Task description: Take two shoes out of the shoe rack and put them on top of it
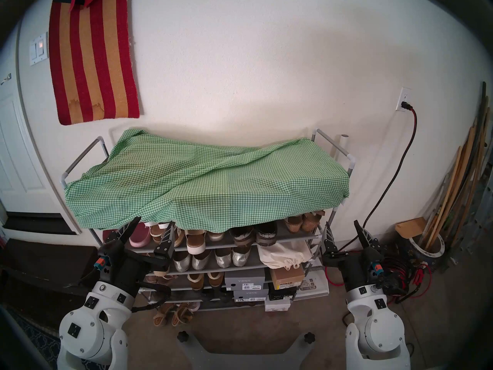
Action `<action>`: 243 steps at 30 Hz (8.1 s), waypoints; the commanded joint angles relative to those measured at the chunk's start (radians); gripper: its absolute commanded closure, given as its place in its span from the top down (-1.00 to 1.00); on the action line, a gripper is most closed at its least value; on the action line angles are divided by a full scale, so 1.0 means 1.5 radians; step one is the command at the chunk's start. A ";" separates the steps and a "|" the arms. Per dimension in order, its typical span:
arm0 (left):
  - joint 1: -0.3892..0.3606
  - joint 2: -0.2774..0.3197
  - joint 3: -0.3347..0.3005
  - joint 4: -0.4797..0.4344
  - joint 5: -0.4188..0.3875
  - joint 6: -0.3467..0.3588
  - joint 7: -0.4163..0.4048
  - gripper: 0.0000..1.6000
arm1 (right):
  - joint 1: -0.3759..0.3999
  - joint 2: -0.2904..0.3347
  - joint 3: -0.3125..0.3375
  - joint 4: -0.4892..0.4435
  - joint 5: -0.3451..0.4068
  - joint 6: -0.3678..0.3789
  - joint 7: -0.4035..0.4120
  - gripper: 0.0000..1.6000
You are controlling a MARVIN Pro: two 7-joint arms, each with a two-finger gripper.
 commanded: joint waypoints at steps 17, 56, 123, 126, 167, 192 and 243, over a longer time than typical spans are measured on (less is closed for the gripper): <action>0.000 0.000 0.000 0.000 0.000 0.000 0.000 1.00 | -0.022 0.190 0.051 0.040 -0.001 -0.016 0.258 1.00; 0.000 0.000 0.000 0.000 0.000 0.000 0.000 1.00 | 0.259 0.209 -0.081 0.282 -0.250 -0.158 0.226 1.00; 0.000 -0.001 -0.001 0.000 0.000 0.000 0.000 1.00 | 0.574 0.204 -0.187 0.651 -0.375 -0.195 0.322 0.75; 0.000 -0.001 -0.001 0.000 0.000 0.001 0.000 1.00 | 0.575 0.207 -0.189 0.652 -0.375 -0.192 0.329 0.69; 0.000 -0.001 -0.001 0.000 0.000 -0.001 -0.001 1.00 | 0.391 0.342 -0.045 0.360 -0.124 -0.253 0.567 -1.00; 0.000 -0.001 0.000 0.001 0.000 -0.002 -0.001 1.00 | 0.190 0.398 0.023 0.122 0.026 -0.155 0.752 -1.00; 0.000 -0.001 -0.001 0.000 0.000 -0.001 -0.001 1.00 | 0.101 0.583 0.307 -0.176 0.553 0.038 0.749 -1.00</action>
